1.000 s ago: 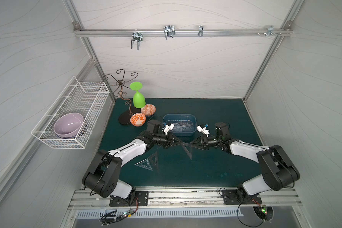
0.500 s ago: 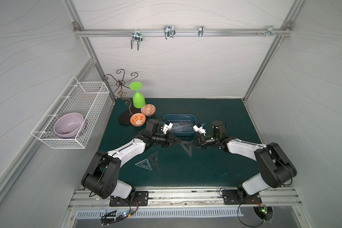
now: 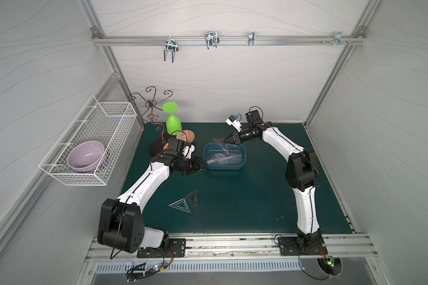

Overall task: Put the scattered rulers into the storage box
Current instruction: Place the ruler in the storage box.

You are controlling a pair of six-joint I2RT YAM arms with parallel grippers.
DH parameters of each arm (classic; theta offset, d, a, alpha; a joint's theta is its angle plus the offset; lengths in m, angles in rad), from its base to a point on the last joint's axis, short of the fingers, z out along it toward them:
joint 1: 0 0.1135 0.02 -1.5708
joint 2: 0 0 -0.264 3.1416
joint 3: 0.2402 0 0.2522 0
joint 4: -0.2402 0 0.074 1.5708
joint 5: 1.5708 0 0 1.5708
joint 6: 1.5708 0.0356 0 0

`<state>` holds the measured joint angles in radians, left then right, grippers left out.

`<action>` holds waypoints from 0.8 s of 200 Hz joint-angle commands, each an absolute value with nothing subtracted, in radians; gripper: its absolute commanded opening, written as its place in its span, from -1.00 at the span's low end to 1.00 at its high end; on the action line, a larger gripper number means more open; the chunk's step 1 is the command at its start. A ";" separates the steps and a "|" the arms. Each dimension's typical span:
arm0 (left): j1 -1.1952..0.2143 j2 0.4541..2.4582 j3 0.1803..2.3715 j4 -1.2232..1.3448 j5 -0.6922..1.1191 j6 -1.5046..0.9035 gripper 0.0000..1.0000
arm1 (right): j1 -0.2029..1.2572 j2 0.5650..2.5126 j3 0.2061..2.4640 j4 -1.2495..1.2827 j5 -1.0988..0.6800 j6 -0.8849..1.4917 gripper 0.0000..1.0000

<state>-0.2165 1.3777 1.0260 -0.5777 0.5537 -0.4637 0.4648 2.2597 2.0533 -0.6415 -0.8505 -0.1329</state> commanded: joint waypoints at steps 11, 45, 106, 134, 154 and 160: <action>-0.210 1.344 1.006 -0.620 0.487 -0.422 0.23 | 0.515 2.310 2.145 -0.849 -0.774 -0.321 -0.95; -0.208 1.341 0.996 -0.623 0.479 -0.428 0.22 | 0.543 2.351 2.135 -0.827 -0.720 -0.334 -0.93; -0.196 1.340 0.989 -0.611 0.495 -0.433 0.22 | 0.553 2.434 2.157 -0.810 -0.715 -0.316 -0.79; -0.189 1.349 0.990 -0.609 0.508 -0.431 0.22 | 0.553 2.446 2.163 -0.802 -0.742 -0.312 -0.62; -0.185 1.359 0.988 -0.603 0.538 -0.435 0.22 | 0.545 2.444 2.168 -0.806 -0.766 -0.303 -0.47; -0.184 1.359 0.987 -0.601 0.541 -0.439 0.22 | 0.541 2.437 2.170 -0.809 -0.768 -0.297 -0.44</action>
